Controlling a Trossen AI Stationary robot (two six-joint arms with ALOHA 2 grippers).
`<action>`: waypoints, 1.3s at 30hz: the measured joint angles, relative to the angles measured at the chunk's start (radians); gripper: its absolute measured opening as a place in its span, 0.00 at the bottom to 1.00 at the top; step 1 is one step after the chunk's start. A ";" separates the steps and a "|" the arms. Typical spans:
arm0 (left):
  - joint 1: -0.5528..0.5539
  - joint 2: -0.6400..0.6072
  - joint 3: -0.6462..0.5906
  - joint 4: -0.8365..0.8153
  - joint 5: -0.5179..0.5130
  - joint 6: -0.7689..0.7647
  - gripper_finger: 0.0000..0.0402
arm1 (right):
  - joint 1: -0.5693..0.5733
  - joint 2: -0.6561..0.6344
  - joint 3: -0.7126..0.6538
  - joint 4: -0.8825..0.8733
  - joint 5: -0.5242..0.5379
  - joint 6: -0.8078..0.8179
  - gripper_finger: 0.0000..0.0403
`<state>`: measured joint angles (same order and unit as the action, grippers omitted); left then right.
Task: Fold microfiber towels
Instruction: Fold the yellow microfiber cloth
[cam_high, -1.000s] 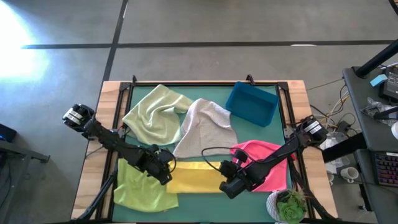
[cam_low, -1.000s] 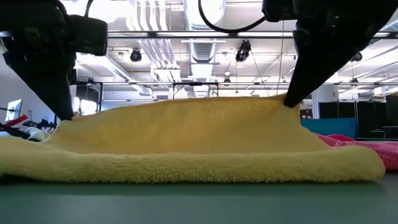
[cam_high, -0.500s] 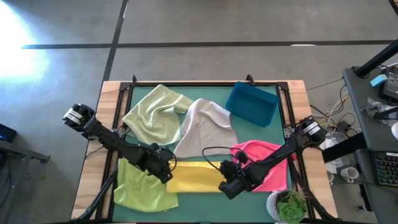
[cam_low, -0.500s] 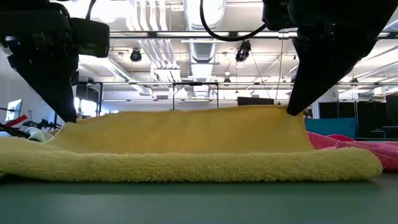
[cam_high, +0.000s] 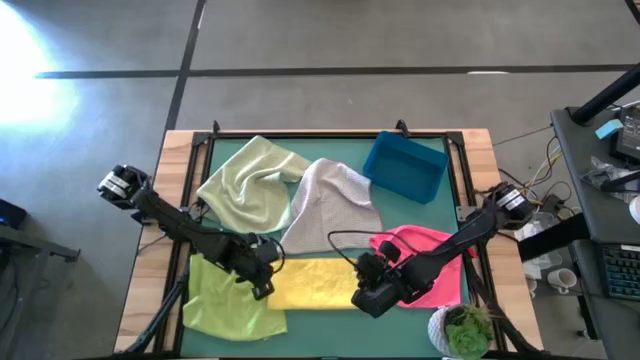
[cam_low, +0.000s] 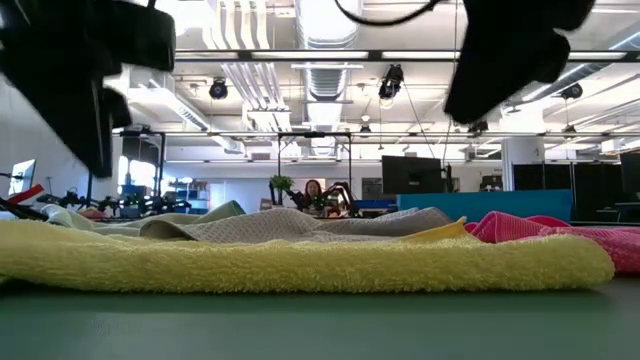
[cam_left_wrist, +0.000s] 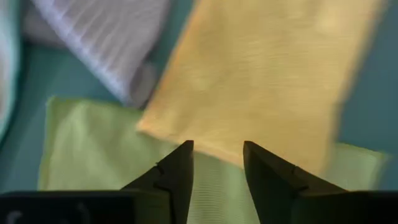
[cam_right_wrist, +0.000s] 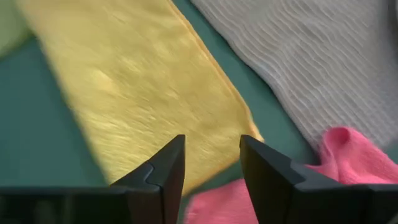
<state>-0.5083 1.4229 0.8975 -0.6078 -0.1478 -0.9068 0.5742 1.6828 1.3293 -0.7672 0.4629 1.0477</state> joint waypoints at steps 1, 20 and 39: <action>0.000 -0.009 0.008 0.004 0.001 0.035 0.32 | 0.002 -0.007 0.002 0.014 0.000 -0.001 0.36; 0.072 0.091 -0.060 0.304 -0.014 0.445 0.26 | 0.008 0.136 -0.020 0.255 -0.230 0.005 0.08; 0.081 0.248 -0.089 0.456 0.096 0.470 0.00 | -0.066 0.202 -0.026 0.077 -0.254 0.133 0.02</action>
<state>-0.4274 1.6708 0.8089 -0.1516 -0.0521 -0.4369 0.5081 1.8851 1.3033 -0.6904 0.2093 1.1805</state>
